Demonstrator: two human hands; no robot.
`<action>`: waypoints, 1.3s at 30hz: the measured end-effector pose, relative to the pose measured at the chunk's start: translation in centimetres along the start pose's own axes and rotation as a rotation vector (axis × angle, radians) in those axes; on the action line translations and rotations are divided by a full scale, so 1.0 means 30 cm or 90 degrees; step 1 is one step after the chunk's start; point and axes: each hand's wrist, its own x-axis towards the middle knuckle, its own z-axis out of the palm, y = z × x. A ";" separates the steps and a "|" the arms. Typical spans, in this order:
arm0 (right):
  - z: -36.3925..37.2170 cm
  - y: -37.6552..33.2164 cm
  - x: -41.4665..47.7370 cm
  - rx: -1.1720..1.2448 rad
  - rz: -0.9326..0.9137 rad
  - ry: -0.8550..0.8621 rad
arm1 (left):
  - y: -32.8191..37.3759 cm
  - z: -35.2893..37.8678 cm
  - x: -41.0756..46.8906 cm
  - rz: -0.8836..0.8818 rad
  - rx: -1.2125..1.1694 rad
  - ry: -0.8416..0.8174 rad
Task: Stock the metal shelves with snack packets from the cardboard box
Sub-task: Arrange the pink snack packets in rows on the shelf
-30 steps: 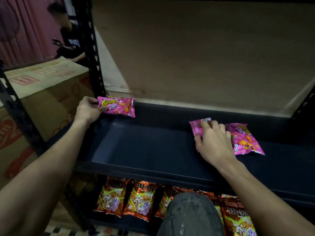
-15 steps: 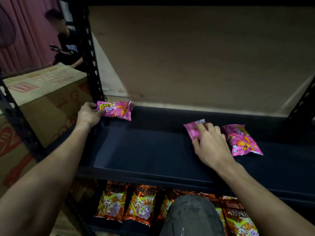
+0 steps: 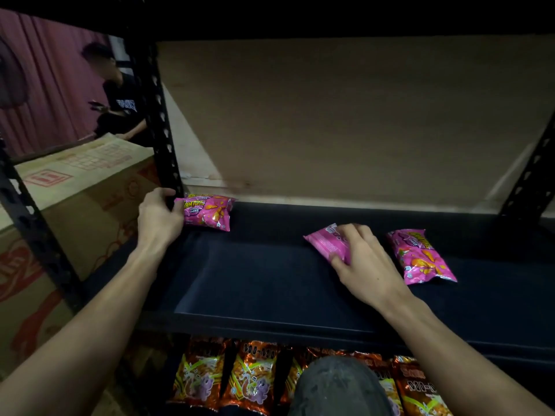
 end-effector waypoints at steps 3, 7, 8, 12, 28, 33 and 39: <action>-0.002 0.011 -0.013 -0.078 0.058 0.050 | 0.107 -0.009 -0.097 0.085 -0.043 -0.011; -0.002 0.014 -0.046 -0.219 0.092 0.047 | 0.240 0.007 -0.253 0.164 -0.121 -0.144; -0.003 0.013 -0.057 -0.215 0.085 0.050 | 0.259 0.020 -0.288 0.164 -0.147 -0.193; -0.016 0.028 -0.111 -0.150 0.042 0.073 | 0.309 0.098 -0.413 0.161 -0.163 -0.385; -0.155 0.190 -0.233 0.742 0.288 0.078 | 0.589 0.286 -0.719 0.006 -0.400 -0.592; -0.206 0.256 -0.251 0.847 0.315 0.006 | 0.675 0.324 -0.767 -0.055 -0.485 -0.636; -0.225 0.296 -0.269 0.849 0.275 -0.057 | 0.703 0.357 -0.794 -0.083 -0.580 -0.539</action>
